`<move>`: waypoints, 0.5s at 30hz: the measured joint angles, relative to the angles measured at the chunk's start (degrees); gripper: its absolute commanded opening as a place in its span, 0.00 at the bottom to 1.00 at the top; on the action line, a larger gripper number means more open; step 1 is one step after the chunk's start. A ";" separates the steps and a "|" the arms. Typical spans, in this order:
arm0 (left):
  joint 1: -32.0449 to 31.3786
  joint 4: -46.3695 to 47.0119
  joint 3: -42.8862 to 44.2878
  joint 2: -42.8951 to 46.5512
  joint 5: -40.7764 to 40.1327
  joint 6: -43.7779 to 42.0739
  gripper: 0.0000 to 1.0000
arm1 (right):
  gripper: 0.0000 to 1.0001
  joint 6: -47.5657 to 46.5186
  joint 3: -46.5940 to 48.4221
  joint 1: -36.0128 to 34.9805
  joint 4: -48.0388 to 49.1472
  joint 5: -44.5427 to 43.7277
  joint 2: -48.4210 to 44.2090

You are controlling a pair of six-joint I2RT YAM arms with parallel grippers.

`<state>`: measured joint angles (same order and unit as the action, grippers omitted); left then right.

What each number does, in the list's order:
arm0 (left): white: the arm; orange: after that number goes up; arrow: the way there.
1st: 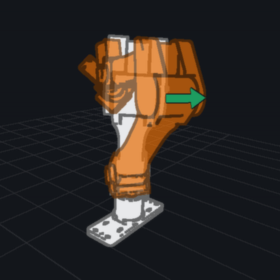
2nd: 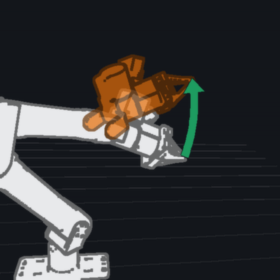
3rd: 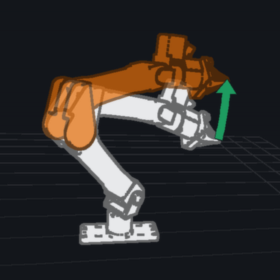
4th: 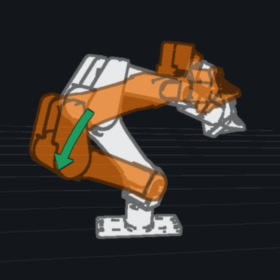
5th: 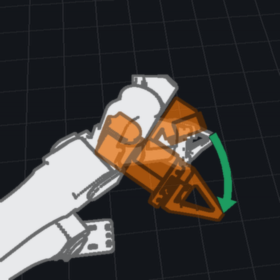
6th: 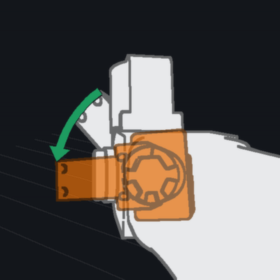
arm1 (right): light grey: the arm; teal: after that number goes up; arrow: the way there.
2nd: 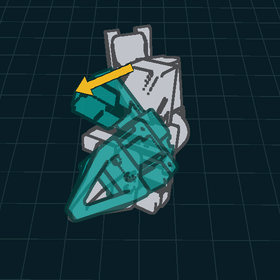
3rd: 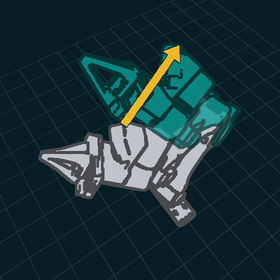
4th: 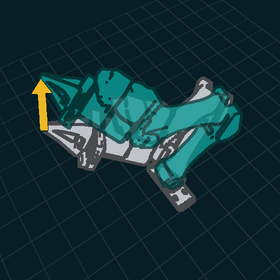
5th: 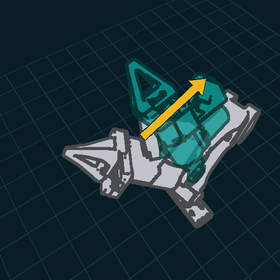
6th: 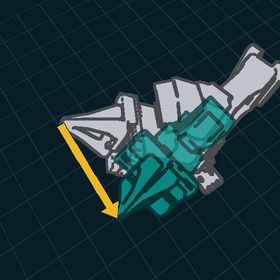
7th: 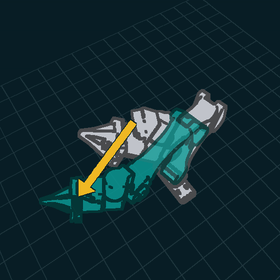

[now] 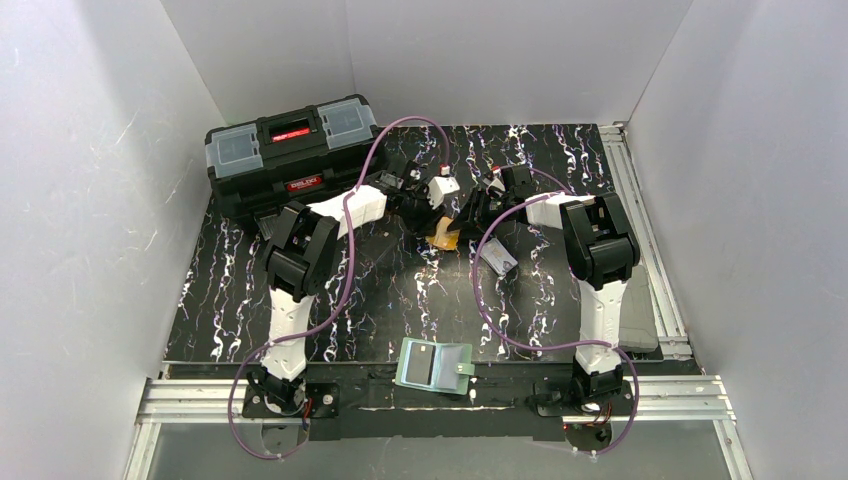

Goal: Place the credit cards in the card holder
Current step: Pick up the credit card from the center of the board.

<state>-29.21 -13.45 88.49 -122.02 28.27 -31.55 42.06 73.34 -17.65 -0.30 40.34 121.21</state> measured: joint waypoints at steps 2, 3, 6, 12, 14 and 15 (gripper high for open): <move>-0.11 0.07 -0.02 0.00 0.00 0.00 0.40 | 0.51 0.00 0.00 0.00 0.00 0.00 0.00; -0.15 0.13 -0.02 0.00 -0.02 -0.07 0.40 | 0.51 0.00 0.00 0.00 0.00 0.00 0.00; -0.55 0.22 -0.07 0.00 -0.04 -0.50 0.40 | 0.51 0.00 0.00 0.00 -0.02 0.02 0.00; -1.97 0.72 -0.07 0.00 -0.85 -1.81 0.39 | 0.52 0.02 0.02 0.00 0.02 0.13 0.00; -2.32 0.96 -0.07 0.00 -1.20 -2.23 0.39 | 0.52 0.02 0.00 0.00 0.04 0.15 0.00; -2.47 1.05 -0.07 0.00 -1.42 -2.45 0.39 | 0.52 0.02 0.02 0.00 0.04 0.15 0.00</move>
<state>-31.68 -12.40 88.42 -122.02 26.85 -34.00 42.09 73.36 -17.65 -0.25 40.49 121.21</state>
